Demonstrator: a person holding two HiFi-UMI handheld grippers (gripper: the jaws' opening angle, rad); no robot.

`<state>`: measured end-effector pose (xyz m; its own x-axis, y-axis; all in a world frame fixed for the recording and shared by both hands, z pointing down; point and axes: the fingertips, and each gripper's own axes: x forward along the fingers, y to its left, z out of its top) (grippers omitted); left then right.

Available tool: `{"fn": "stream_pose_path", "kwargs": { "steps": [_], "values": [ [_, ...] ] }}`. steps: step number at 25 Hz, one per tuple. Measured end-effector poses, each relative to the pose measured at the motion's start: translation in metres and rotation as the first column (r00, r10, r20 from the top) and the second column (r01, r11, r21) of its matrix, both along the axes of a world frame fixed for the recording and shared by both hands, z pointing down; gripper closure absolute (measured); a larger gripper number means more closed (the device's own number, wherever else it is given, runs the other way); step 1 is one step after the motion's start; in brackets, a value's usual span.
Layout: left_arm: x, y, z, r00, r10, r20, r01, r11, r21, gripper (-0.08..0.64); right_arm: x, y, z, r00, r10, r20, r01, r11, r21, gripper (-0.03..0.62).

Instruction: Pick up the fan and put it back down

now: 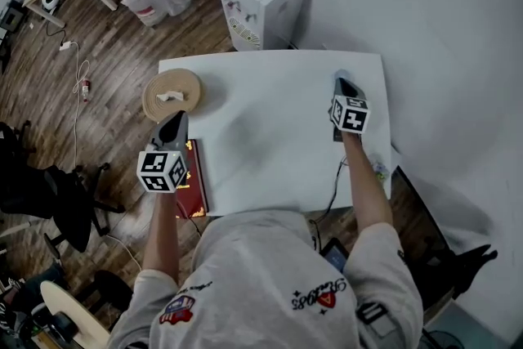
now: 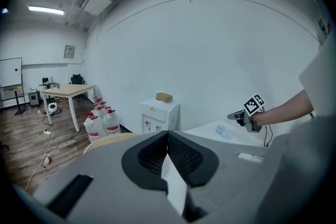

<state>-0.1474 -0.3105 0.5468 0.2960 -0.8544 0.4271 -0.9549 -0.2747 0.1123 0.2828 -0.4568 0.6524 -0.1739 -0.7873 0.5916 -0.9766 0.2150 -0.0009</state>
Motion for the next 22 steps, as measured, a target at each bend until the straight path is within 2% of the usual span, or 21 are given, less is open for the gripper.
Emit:
{"fn": "stream_pose_path", "kwargs": {
  "steps": [7,13,17,22],
  "values": [
    [0.001,0.006,-0.032,1.000,0.023,-0.018,-0.022,0.996,0.081,0.555,-0.030,0.038,-0.036,0.996,-0.014,0.084,0.011,0.999,0.037,0.589],
    [0.002,0.018,-0.048,0.999,0.043,-0.026,-0.039,0.991,0.126,0.555,-0.067,0.075,-0.058,0.994,-0.089,0.061,0.085,0.994,0.069,0.589],
    [0.001,0.021,-0.065,0.999,0.047,-0.018,-0.044,0.986,0.161,0.555,-0.098,0.088,-0.098,0.985,-0.160,0.066,0.148,0.975,0.163,0.589],
    [-0.001,0.021,-0.085,0.999,0.047,-0.015,-0.044,0.979,0.199,0.555,-0.134,0.098,-0.161,0.969,-0.235,0.080,0.200,0.930,0.309,0.589]
  ]
}}
